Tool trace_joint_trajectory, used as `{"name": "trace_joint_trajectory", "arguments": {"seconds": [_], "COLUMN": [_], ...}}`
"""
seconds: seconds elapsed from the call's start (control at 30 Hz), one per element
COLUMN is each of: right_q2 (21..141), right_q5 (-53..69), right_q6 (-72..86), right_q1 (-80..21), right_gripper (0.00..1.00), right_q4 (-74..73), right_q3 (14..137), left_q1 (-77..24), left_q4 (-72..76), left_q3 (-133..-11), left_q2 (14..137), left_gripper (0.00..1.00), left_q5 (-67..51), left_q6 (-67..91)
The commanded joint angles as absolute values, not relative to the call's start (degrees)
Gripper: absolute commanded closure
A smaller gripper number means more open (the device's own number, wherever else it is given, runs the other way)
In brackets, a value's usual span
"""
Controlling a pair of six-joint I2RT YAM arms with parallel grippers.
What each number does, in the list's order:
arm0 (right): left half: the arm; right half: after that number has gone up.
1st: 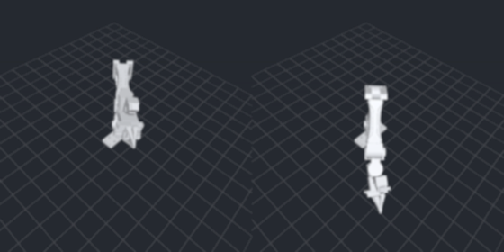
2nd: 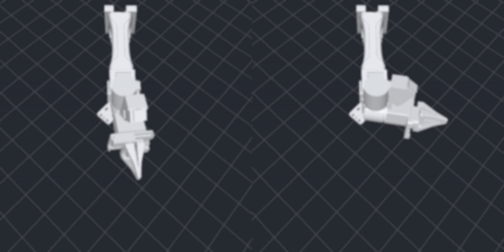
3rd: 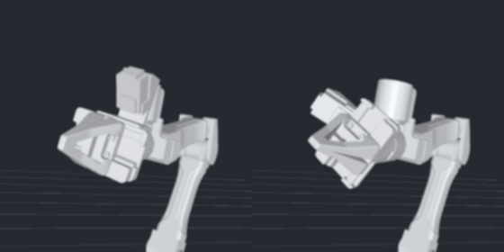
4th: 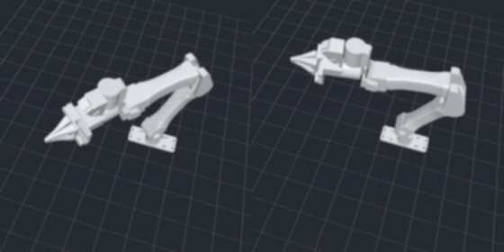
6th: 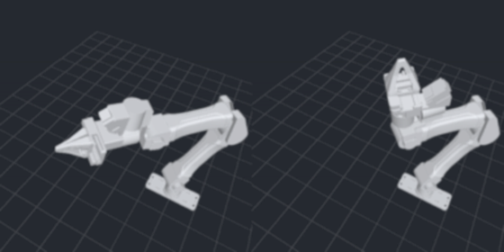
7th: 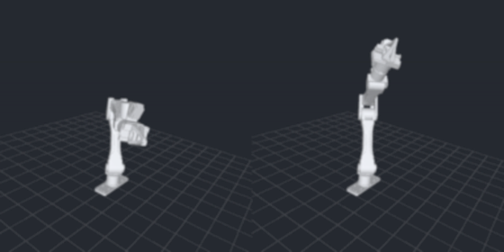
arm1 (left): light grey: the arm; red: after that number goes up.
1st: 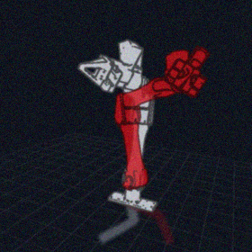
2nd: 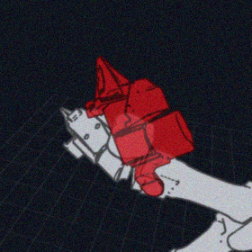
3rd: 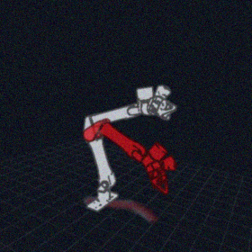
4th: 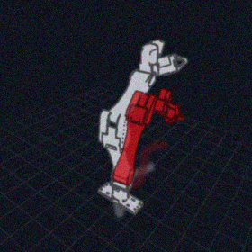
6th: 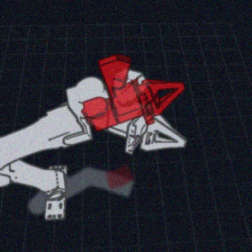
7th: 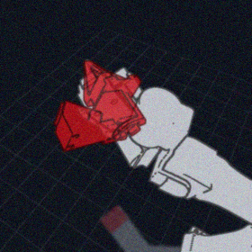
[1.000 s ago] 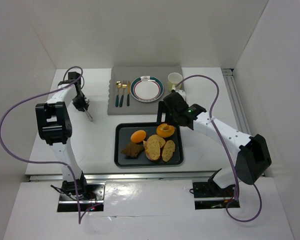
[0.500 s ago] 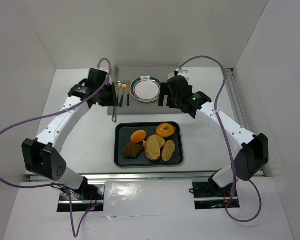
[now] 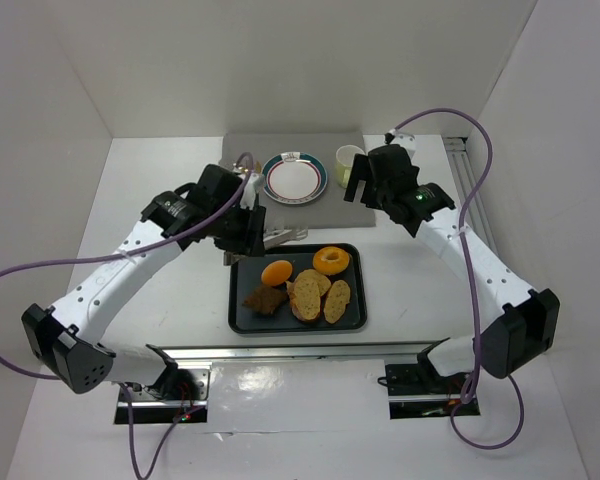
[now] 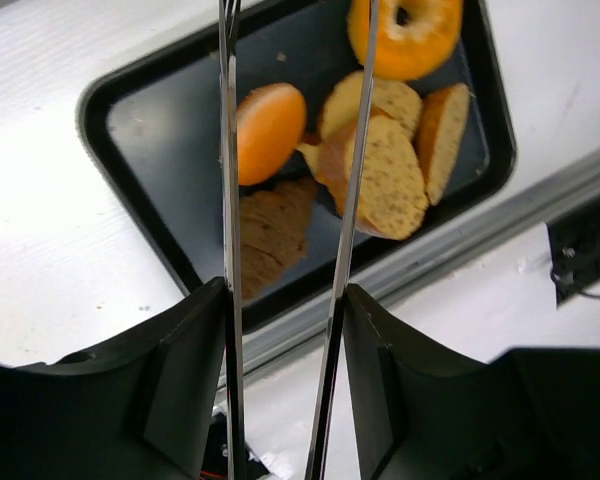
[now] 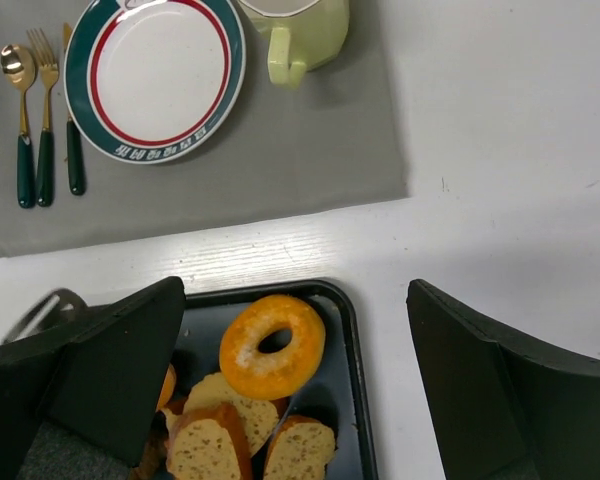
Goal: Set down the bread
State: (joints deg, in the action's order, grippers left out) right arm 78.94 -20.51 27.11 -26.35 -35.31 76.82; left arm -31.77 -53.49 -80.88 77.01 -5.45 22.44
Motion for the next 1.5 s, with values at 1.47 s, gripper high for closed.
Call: {"name": "trace_joint_trajectory", "arguments": {"seconds": [1.47], "right_q2": [77.26], "right_q5": [-16.79], "right_q6": [28.21], "right_q1": [-25.14], "right_gripper": [0.01], "right_q4": [-35.86], "right_q3": [74.54], "left_q1": [-49.92], "left_q4": [-58.97], "left_q3": [-72.69], "left_q2": [72.94], "left_gripper": [0.5], "left_q5": [-2.19], "left_q6": [42.19]}}
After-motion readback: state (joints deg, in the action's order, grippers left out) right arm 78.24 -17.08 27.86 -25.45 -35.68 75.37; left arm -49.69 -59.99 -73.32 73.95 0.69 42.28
